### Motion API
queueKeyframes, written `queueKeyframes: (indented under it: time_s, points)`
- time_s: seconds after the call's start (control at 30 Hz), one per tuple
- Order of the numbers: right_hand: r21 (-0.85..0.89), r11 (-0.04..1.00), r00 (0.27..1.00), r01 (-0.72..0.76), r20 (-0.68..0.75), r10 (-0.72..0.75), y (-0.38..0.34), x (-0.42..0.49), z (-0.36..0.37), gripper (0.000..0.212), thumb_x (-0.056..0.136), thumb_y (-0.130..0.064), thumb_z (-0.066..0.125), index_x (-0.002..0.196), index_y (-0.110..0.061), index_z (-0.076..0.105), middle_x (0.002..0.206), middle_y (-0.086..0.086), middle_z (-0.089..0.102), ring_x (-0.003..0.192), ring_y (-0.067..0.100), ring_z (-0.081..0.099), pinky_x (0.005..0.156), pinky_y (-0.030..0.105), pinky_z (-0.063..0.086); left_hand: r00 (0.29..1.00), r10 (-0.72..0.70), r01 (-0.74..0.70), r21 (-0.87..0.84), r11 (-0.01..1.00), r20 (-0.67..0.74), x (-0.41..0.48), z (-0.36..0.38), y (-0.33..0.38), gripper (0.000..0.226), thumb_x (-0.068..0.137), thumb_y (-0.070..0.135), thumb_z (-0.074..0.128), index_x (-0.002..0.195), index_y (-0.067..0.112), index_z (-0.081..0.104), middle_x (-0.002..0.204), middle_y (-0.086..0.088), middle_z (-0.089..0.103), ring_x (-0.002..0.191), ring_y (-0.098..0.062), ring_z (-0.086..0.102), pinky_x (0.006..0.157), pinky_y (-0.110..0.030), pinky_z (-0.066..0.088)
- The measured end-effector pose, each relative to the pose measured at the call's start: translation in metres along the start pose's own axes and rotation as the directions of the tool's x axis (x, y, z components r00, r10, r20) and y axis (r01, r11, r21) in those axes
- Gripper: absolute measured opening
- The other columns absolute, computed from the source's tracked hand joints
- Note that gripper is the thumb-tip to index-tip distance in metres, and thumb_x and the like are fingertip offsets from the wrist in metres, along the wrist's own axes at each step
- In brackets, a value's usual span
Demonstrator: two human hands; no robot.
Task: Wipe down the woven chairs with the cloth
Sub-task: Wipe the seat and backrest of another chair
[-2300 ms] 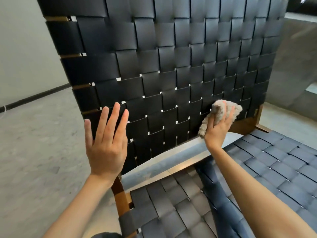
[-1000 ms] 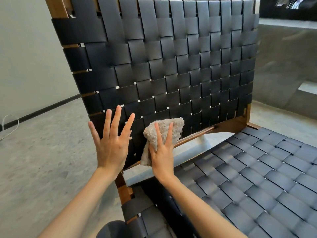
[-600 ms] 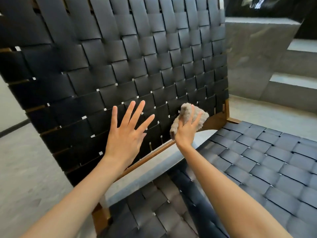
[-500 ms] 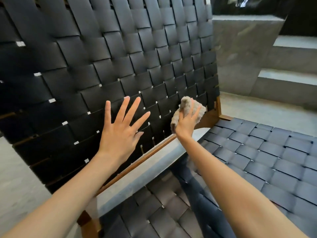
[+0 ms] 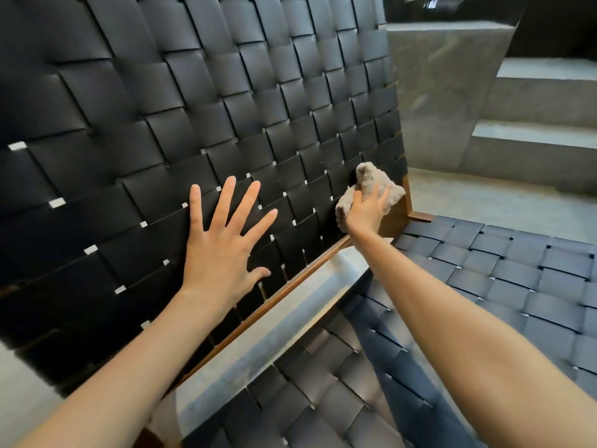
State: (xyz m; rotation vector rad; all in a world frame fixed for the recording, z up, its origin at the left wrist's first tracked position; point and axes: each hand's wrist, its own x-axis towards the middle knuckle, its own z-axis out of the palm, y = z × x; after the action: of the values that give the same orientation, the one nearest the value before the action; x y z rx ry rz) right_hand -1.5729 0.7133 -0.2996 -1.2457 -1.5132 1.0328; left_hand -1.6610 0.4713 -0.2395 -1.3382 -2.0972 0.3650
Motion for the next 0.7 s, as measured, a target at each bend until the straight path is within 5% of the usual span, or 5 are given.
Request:
queueKeyframes:
  time_s: [0.13,0.23,0.43,0.7]
  points:
    - [-0.003,0.994,0.981,0.107,0.165,-0.105,-0.005,-0.059,0.006,0.061,0.102,-0.021,0.041,0.153,-0.029,0.009,0.161,-0.002,-0.008,0.146,0.025,0.015,0.110,0.033,0.028,0.997,0.050,-0.049,-0.014,0.999,0.058,-0.002,-0.010,-0.003,0.092,0.080,0.075,0.042,0.146,0.039,-0.011,0.153,-0.006,-0.032,0.137,-0.036,-0.032,0.099,-0.064,-0.025]
    - [0.040,0.985,0.946,0.168,0.275,-0.172,-0.013,-0.107,0.010,0.064,0.102,-0.022,0.042,0.148,-0.039,0.000,0.161,-0.004,-0.012,0.147,0.022,0.008,0.102,0.020,0.018,0.995,0.068,-0.067,-0.013,0.998,0.068,-0.016,-0.020,-0.012,0.084,0.088,0.062,0.043,0.149,0.033,-0.008,0.156,-0.005,-0.023,0.142,-0.030,-0.024,0.106,-0.058,-0.020]
    - [0.192,0.908,0.821,0.372,0.389,-0.418,-0.044,-0.204,0.016,0.084,0.100,-0.020,0.046,0.125,-0.075,-0.013,0.160,-0.006,-0.013,0.148,0.020,-0.001,0.114,0.035,0.018,0.995,0.026,-0.029,0.035,0.999,0.099,-0.090,-0.028,-0.056,0.079,0.095,0.051,0.036,0.147,0.023,-0.017,0.155,-0.005,-0.024,0.143,-0.026,-0.021,0.111,-0.052,-0.019]
    - [0.098,0.744,0.599,0.661,0.529,-0.602,-0.054,-0.293,0.033,0.070,0.098,-0.040,0.043,0.146,-0.052,-0.006,0.156,-0.015,-0.025,0.148,0.027,-0.006,0.115,0.051,0.018,0.977,0.092,-0.103,0.048,0.994,0.194,-0.168,-0.043,-0.129,0.068,0.099,0.050,0.021,0.143,0.030,-0.025,0.149,-0.002,-0.035,0.135,-0.025,-0.034,0.107,-0.047,-0.027]
